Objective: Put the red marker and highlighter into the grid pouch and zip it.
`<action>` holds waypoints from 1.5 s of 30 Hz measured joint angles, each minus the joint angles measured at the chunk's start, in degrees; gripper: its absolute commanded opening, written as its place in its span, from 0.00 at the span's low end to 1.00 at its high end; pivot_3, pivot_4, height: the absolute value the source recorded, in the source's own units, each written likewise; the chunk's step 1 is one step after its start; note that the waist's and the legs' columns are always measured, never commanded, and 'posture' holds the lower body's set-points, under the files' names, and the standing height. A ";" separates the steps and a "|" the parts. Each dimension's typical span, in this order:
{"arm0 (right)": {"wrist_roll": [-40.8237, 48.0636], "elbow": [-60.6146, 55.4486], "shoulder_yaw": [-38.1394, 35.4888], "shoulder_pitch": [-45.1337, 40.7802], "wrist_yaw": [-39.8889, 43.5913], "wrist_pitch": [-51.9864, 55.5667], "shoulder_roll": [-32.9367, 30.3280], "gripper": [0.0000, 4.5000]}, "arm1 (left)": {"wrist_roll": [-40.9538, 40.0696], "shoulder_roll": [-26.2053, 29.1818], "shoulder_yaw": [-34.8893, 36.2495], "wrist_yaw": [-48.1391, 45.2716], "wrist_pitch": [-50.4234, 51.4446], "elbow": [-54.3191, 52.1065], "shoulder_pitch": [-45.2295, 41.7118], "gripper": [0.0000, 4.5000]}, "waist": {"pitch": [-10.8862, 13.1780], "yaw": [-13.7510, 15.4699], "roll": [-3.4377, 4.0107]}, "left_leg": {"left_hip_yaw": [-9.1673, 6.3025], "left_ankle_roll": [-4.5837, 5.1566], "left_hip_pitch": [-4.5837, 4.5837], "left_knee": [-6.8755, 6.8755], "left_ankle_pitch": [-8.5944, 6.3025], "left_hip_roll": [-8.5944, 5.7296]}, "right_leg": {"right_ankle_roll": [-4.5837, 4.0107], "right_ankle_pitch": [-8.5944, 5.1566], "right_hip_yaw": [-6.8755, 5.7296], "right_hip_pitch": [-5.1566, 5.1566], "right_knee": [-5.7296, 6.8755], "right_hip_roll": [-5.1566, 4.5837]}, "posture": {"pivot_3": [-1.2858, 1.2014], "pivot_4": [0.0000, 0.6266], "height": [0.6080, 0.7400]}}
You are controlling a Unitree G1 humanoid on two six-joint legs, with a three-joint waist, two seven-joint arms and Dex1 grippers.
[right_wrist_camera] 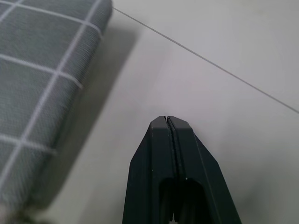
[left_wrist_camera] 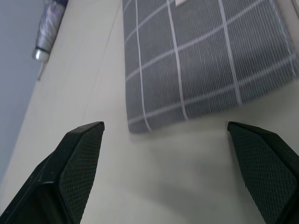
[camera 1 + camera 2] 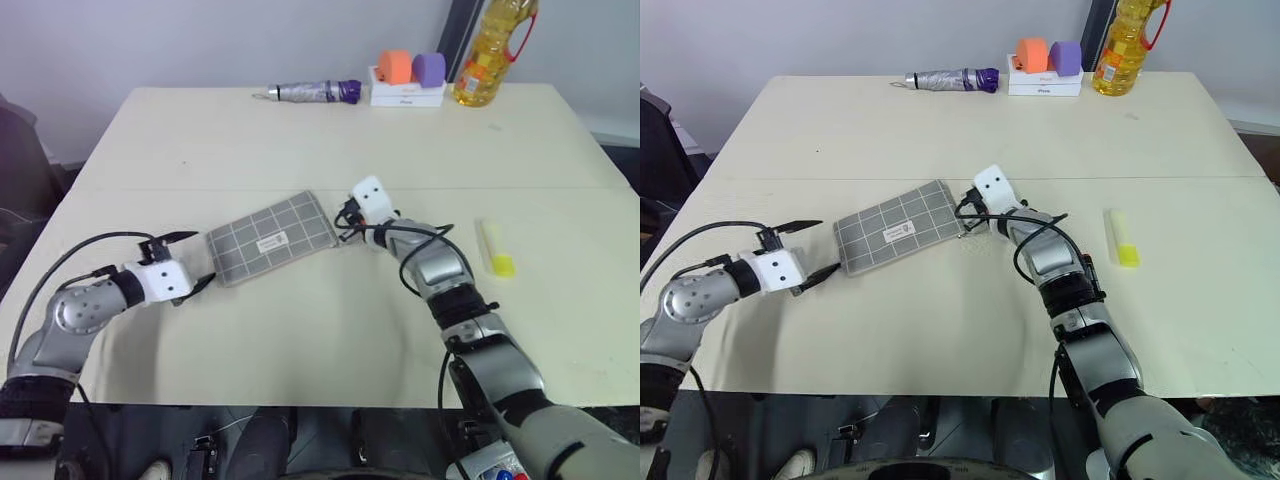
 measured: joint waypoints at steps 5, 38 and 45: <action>-0.63 3.79 0.35 -1.83 2.32 -2.57 1.88 0.00 | 1.36 -0.51 -3.07 0.02 -6.19 5.38 -4.33 1.00 | -0.02 0.01 0.03 | 0.00 0.00 0.00 0.06 0.00 -0.02 | 0.00 0.00 0.00 0.00 0.06 0.01 | 0.52 0.24 1.00; 5.33 -28.46 -9.48 9.69 13.09 5.10 -15.67 0.89 | -24.48 -13.95 -3.33 0.86 32.13 -26.65 2.43 0.00 | -0.01 -1.61 0.03 | -0.06 -0.01 -0.21 0.21 0.02 0.08 | -0.02 -0.02 0.02 -0.22 0.35 0.06 | 0.52 0.24 1.00; 9.56 -35.25 -9.52 11.80 15.65 10.74 -16.58 0.99 | -24.05 -17.99 -3.56 3.70 37.46 -31.14 2.98 0.00 | -0.01 -1.17 0.03 | -0.05 -0.01 -0.20 0.27 0.02 0.05 | -0.03 -0.02 0.01 -0.13 0.29 0.02 | 0.52 0.24 1.00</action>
